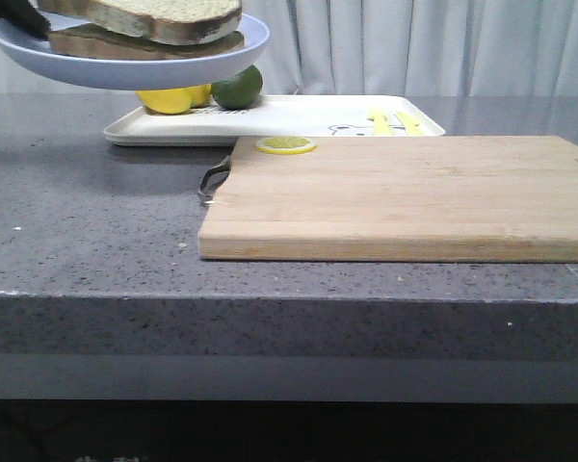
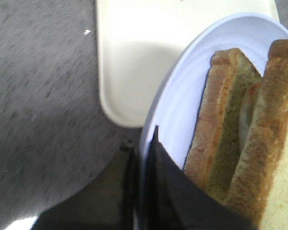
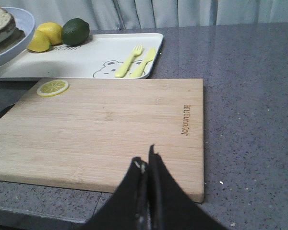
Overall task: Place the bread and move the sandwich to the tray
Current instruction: 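Carry the plate with the left gripper and lower it onto the white tray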
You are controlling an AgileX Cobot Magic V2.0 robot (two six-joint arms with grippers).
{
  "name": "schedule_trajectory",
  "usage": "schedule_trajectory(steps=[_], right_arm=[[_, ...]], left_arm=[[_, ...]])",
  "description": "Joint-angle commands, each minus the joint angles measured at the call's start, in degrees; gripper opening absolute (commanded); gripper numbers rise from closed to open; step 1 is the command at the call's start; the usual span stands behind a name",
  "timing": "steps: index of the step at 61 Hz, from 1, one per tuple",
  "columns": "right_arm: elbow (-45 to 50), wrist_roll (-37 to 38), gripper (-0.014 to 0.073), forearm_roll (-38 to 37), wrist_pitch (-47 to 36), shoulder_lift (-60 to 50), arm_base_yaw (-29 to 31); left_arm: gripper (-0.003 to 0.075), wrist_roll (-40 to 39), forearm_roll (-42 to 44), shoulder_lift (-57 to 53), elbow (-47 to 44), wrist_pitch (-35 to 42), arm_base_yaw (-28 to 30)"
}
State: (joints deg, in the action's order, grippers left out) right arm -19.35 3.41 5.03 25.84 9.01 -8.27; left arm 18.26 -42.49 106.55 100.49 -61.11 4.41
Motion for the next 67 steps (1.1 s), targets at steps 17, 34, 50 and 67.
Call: schedule_trajectory(steps=[17,34,50,67], right_arm=[[-1.5,-0.1,-0.0059,0.2,-4.3,0.5,0.2],[-1.5,-0.1,-0.0059,0.2,-4.2,0.5,0.2],[-1.5,-0.1,-0.0059,0.2,-3.9,0.5,0.2],[-1.5,-0.1,-0.0059,0.2,-3.9,0.5,0.2]], left_arm=[[-0.0020,-9.5,-3.6,19.5,34.5,-5.6,-4.5],[-0.0020,-13.1,-3.6,31.1,50.5,-5.6,-5.8],[-0.0020,-13.5,-4.5,32.7,51.3,0.4,-6.0],[-0.0020,-13.5,-5.1,32.7,51.3,5.0,-7.4]])
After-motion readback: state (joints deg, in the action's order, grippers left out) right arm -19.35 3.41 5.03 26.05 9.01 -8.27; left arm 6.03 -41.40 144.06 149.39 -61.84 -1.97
